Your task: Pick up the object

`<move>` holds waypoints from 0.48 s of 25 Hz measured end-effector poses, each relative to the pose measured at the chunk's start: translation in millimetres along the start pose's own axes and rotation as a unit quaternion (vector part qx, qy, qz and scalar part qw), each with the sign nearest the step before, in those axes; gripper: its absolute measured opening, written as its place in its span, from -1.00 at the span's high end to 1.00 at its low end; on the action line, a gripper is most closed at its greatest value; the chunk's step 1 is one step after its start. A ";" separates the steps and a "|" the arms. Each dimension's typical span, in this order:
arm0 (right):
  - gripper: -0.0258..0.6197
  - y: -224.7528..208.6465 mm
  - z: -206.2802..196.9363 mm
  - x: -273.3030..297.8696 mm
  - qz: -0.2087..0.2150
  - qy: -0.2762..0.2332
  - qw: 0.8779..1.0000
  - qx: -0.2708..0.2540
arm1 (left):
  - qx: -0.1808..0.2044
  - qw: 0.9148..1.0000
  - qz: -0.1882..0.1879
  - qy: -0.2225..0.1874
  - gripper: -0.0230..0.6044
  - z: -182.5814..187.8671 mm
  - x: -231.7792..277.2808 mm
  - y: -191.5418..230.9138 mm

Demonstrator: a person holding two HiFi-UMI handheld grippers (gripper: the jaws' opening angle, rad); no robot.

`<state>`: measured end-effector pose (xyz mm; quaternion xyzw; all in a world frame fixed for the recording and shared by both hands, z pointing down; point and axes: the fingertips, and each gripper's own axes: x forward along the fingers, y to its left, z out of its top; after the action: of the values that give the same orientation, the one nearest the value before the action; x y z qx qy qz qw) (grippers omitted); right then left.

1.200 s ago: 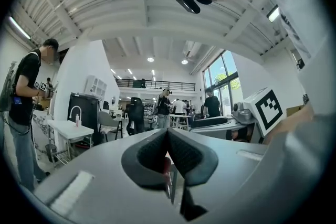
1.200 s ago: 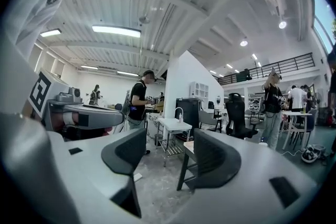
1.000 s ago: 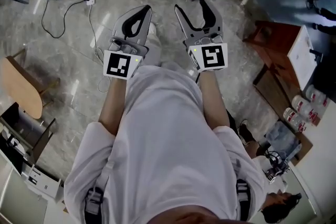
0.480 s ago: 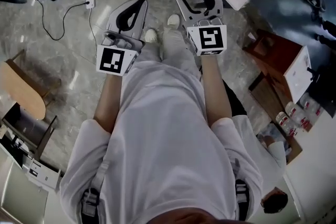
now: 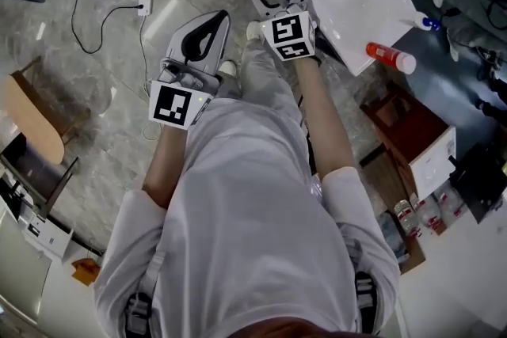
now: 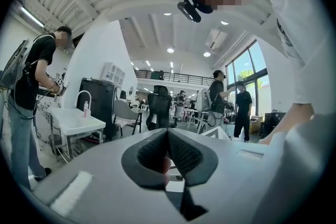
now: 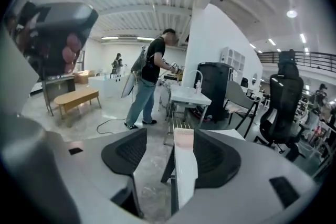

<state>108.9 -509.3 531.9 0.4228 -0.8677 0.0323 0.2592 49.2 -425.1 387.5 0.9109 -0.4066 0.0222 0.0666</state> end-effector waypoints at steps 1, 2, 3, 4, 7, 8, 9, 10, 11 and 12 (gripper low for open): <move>0.10 -5.8 -5.0 17.4 0.011 0.011 1.000 -0.011 | -0.002 1.000 0.004 0.001 0.92 -1.5 10.7 5.7; 0.10 -11.0 -8.8 34.6 0.021 0.020 0.999 -0.023 | -0.005 1.000 0.008 0.001 0.93 -2.5 20.4 11.6; 0.10 -14.6 -12.2 50.6 0.031 0.030 0.998 -0.035 | -0.008 1.000 0.012 0.002 0.93 -4.1 28.0 16.9; 0.10 -16.4 -16.5 65.3 0.041 0.041 0.997 -0.047 | -0.012 1.000 0.017 0.005 0.93 -7.4 33.0 21.8; 0.11 -21.5 -34.0 106.4 0.060 0.078 0.992 -0.077 | -0.030 0.999 0.039 0.015 0.93 -19.8 41.6 35.7; 0.11 -24.1 -39.3 119.7 0.062 0.090 0.990 -0.087 | -0.036 0.998 0.047 0.018 0.93 -23.2 42.9 40.6; 0.11 -26.2 -44.0 133.1 0.064 0.102 0.988 -0.101 | -0.038 0.998 0.053 0.022 0.93 -27.1 42.5 45.5; 0.11 -27.3 -48.1 146.4 0.066 0.114 0.984 -0.119 | -0.040 0.997 0.058 0.026 0.93 -31.0 40.8 50.5; 0.11 -27.5 -52.2 159.6 0.069 0.126 0.980 -0.141 | -0.043 0.997 0.064 0.030 0.92 -34.2 38.6 55.6; 0.11 -27.2 -56.3 172.5 0.073 0.138 0.974 -0.166 | -0.045 0.996 0.069 0.034 0.92 -36.5 36.5 60.6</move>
<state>65.5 -634.9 658.3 0.3006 -0.8456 -0.0349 0.4397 29.0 -487.0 433.4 0.8753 -0.4669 0.0394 0.1193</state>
